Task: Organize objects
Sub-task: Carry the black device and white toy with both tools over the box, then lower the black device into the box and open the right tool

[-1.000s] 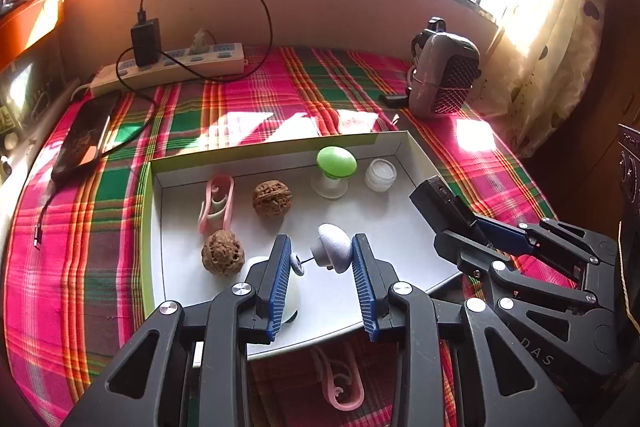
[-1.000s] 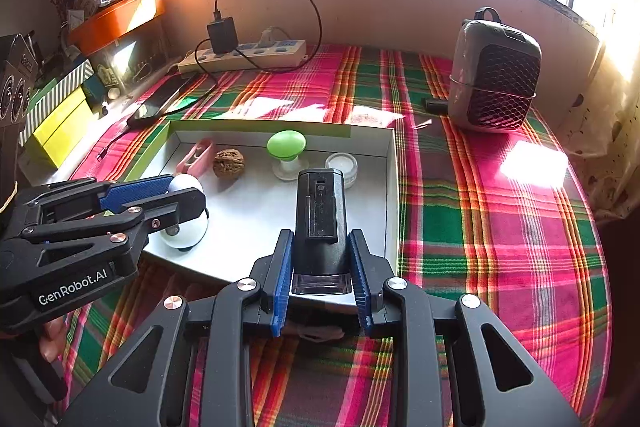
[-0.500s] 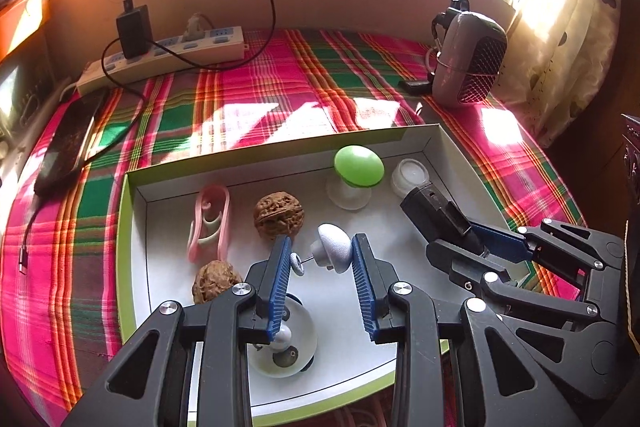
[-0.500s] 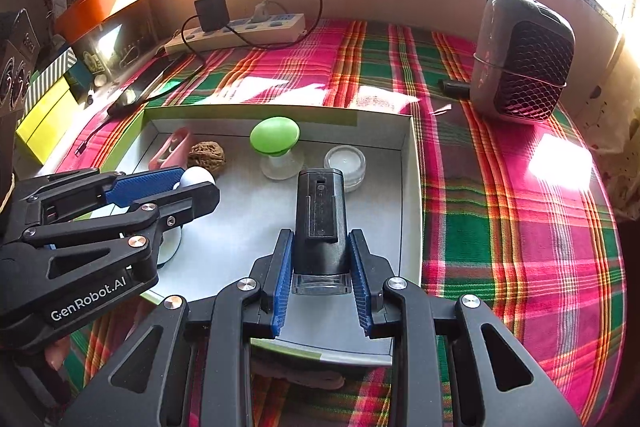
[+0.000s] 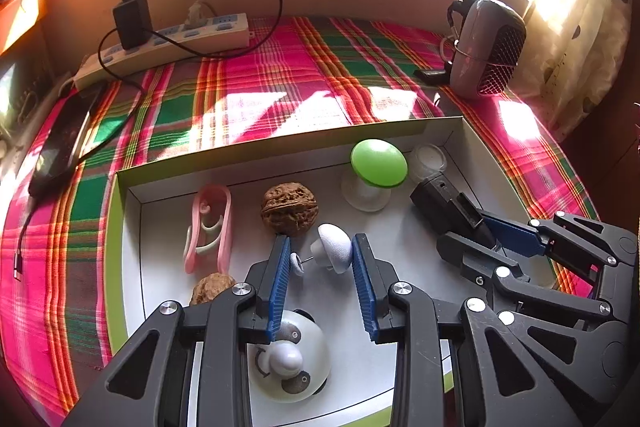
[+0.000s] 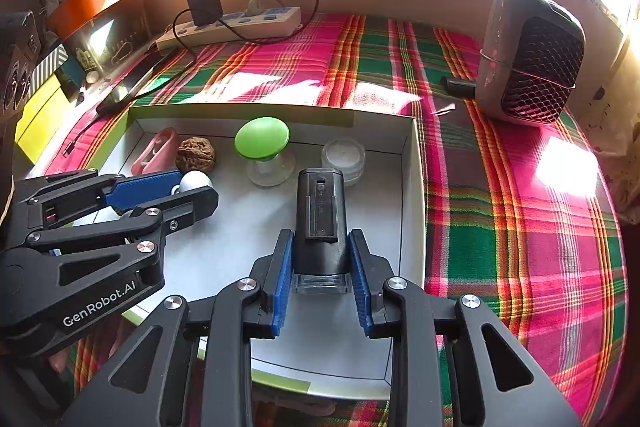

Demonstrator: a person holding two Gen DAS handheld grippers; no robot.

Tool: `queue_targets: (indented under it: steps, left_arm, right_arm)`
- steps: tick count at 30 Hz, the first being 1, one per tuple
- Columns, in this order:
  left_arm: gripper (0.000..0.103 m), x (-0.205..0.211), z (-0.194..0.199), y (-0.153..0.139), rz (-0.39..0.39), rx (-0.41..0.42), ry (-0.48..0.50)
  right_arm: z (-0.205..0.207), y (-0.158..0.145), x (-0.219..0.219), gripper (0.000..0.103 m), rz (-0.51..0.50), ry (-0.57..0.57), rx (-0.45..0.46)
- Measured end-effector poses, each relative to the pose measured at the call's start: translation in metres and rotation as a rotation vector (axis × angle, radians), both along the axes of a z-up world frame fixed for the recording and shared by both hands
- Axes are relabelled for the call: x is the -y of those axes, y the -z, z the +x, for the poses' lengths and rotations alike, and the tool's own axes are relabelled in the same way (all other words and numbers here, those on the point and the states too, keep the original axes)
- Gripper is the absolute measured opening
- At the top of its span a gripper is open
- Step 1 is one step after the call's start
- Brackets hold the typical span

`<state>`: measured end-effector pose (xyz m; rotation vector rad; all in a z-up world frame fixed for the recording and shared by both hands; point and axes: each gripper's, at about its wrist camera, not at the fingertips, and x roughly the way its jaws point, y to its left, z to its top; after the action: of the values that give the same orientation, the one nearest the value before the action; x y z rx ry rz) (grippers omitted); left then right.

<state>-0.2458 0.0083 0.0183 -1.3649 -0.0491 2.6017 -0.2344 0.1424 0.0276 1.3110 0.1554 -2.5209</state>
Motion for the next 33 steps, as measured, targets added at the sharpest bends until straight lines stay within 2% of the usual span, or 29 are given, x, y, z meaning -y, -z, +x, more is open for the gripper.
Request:
queue_targets:
  steps: [33]
  left_arm:
    - [0.030,-0.0067,-0.0003,0.0028,-0.071,-0.030,0.007]
  right_arm:
    - [0.0002,0.0031,0.0061,0.029,0.051,-0.006,-0.053]
